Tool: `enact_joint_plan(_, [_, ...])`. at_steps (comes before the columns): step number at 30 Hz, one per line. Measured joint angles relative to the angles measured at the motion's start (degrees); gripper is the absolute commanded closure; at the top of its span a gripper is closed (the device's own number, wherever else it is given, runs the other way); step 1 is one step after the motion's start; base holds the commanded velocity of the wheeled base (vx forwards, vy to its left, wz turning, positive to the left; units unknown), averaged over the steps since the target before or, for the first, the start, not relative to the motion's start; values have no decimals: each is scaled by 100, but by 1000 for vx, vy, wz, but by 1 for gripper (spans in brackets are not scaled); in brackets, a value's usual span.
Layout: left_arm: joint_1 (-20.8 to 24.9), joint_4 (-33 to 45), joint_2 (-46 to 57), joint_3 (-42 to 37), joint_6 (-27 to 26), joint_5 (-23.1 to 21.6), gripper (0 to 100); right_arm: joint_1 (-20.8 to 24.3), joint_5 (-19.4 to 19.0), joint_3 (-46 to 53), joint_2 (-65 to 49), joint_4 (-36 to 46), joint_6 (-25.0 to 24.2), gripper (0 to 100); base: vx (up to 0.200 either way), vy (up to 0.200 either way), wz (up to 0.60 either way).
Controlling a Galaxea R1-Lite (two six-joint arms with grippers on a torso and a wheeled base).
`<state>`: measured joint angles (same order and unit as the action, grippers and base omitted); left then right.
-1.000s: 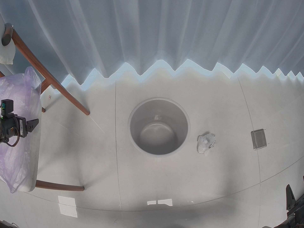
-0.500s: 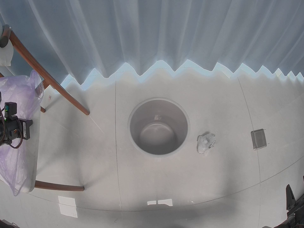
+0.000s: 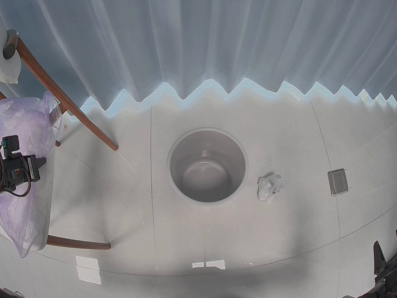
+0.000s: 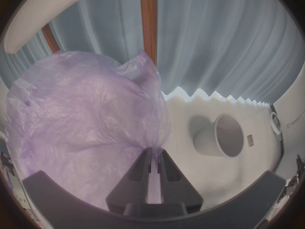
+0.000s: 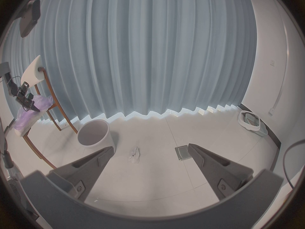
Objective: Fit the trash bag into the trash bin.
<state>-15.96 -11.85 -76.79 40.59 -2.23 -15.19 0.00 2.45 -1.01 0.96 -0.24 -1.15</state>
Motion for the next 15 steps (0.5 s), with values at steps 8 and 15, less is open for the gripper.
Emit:
enact_joint_plan(8, [-38,-11,102,-232,742,-930,100,0,0,0,0,2,2,0,0,0,0])
enact_joint_plan(15, [-167,-87,133,-280,1182,-1336,100,0,1,0,0,0,2,0,0,0,0])
